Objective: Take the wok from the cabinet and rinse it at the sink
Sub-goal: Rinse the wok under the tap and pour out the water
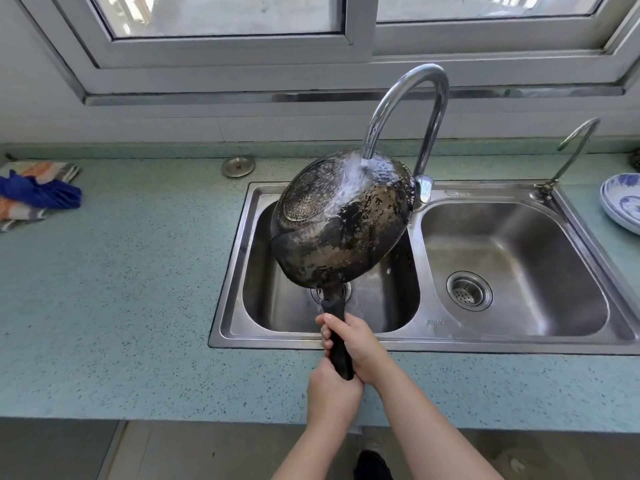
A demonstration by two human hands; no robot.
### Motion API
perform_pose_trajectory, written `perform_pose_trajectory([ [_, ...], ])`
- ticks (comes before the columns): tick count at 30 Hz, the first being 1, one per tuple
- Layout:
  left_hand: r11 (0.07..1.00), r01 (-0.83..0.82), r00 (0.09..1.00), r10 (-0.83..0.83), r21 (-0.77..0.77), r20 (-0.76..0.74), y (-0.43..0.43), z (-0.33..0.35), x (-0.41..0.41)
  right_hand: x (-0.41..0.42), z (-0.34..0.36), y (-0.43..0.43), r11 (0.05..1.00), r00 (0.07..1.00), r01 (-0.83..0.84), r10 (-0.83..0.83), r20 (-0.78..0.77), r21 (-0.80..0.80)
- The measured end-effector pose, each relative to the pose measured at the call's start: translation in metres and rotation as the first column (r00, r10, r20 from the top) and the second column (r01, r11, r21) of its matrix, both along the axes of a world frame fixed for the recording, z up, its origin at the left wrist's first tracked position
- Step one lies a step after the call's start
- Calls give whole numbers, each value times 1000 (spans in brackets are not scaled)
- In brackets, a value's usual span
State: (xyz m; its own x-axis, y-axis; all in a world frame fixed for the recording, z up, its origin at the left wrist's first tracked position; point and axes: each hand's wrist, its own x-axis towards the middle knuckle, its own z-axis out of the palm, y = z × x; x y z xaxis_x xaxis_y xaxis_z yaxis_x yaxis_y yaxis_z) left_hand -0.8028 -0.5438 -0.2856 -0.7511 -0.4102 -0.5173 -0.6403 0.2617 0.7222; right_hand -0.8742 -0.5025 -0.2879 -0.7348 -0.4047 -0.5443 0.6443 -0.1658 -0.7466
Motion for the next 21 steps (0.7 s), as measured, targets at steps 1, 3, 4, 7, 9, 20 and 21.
perform_pose_trajectory([
  [1, 1000, 1, 1000, -1, 6, -5, 1, 1, 0, 0, 0, 1, 1000, 1000, -1, 1, -2, 1],
  [3, 1000, -2, 1000, 2, 21, -14, 4, 2, 0, -1, 1, 4, 1000, 1000, -3, 3, -8, 2],
  [4, 1000, -3, 1000, 4, 30, -18, 6, 3, -1, -1, 1, 6, 1000, 1000, -5, 5, -9, 4],
  [7, 999, -10, 1000, 11, 51, -26, 9, 3, -1, -3, 1, 9, 1000, 1000, -15, 15, -9, 6],
  [9, 998, -18, 999, 21, 68, -32, 11, 3, -1, -3, 0, 10, 1000, 1000, -24, 24, -8, 4],
  [20, 984, -39, 998, 46, 172, -35, 19, 7, 8, 7, -9, 8, 950, 959, -62, 141, -244, 307],
  [21, 984, -36, 998, 44, 177, -38, 18, 8, 9, 8, -8, 7, 944, 956, -57, 145, -254, 325],
])
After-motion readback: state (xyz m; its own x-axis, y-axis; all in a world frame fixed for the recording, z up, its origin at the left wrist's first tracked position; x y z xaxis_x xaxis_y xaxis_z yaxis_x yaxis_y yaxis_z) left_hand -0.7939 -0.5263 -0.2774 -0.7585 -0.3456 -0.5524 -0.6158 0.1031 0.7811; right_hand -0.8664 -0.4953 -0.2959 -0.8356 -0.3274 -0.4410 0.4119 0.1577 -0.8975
